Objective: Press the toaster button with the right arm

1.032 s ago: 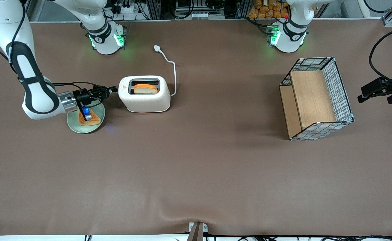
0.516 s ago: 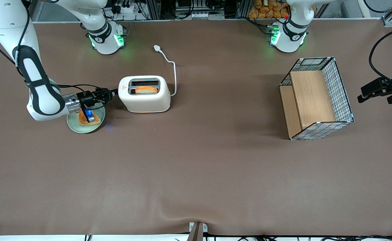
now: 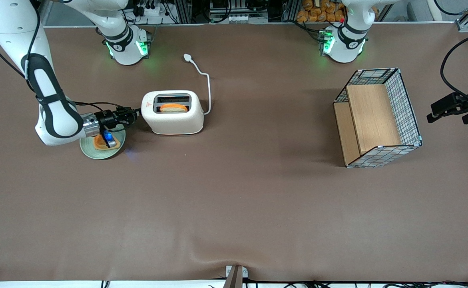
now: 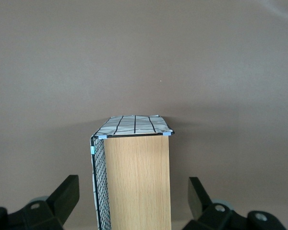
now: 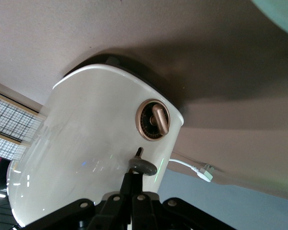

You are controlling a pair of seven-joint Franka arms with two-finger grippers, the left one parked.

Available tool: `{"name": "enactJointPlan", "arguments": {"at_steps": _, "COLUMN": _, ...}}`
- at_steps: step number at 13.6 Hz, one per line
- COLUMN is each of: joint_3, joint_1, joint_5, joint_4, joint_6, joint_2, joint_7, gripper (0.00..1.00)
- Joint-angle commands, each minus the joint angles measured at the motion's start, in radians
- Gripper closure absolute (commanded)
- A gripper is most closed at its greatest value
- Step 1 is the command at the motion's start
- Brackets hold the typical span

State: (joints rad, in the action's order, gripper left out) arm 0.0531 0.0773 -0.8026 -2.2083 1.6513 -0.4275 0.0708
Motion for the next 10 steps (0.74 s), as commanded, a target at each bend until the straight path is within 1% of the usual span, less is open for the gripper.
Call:
{"name": "enactJointPlan", "arguments": {"at_steps": 1, "joint_3": -0.001, "joint_1": -0.043, "joint_5": 0.014, "joint_4": -0.004, "joint_6": 0.093, "joint_2": -0.022, "joint_7": 0.018, "gripper": 0.95}}
{"name": "enactJointPlan", "arguments": {"at_steps": 4, "joint_3": -0.001, "joint_1": -0.059, "joint_5": 0.023, "joint_4": -0.005, "joint_6": 0.117, "joint_2": -0.022, "joint_7": 0.018, "gripper": 0.94}}
{"name": "enactJointPlan", "arguments": {"at_steps": 5, "joint_3": -0.001, "joint_1": -0.059, "joint_5": 0.037, "joint_4": -0.004, "joint_6": 0.128, "joint_2": -0.026, "joint_7": 0.020, "gripper": 0.94}}
{"name": "enactJointPlan", "arguments": {"at_steps": 10, "joint_3": 0.001, "joint_1": -0.042, "joint_5": 0.040, "joint_4": -0.004, "joint_6": 0.142, "joint_2": -0.060, "joint_7": 0.098, "gripper": 0.94}}
